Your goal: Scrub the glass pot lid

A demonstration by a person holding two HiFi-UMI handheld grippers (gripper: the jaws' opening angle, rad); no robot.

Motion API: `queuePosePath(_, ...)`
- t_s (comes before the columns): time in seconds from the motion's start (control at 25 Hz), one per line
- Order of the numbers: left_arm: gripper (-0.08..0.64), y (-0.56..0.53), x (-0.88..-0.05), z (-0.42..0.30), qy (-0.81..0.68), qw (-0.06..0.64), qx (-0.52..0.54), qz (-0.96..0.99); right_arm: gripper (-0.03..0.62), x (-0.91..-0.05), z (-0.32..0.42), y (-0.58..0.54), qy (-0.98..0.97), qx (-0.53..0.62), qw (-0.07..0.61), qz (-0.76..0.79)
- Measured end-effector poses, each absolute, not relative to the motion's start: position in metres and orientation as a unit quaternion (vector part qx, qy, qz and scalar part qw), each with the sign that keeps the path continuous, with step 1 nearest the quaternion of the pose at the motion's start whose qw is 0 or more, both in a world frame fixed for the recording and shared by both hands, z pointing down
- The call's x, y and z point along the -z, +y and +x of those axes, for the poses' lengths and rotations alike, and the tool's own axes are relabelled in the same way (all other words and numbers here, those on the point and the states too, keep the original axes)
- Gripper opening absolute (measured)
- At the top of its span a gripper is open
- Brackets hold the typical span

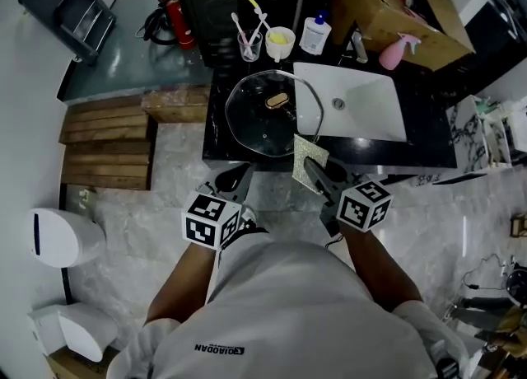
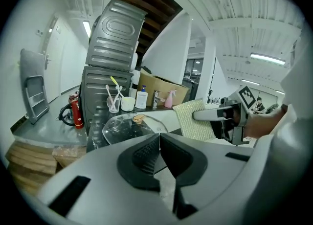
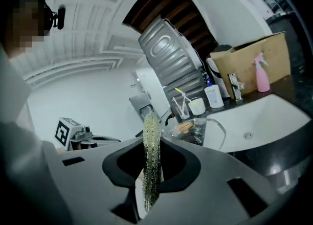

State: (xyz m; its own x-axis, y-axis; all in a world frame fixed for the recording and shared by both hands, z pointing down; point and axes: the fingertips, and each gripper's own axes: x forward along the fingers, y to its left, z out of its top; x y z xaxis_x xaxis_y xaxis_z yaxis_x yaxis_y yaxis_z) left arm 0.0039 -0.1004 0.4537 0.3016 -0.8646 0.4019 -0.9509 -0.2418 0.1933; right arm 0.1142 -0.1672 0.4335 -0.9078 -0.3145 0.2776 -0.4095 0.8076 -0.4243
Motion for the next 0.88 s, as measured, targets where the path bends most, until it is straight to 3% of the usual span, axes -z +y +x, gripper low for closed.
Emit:
queuePosePath(0.44, 0.017, -0.032, -0.455, 0.117, -0.586, 0.192, -0.107, 0.780, 0.081, -0.447, 0.226, -0.086, -0.950, -0.226, 0.106, 0.188)
queuePosePath(0.88, 0.017, 0.036, -0.437, 0.153, -0.611, 0.185, -0.103, 0.763, 0.081, -0.434, 0.269, -0.040, -0.950, -0.237, 0.067, 0.192)
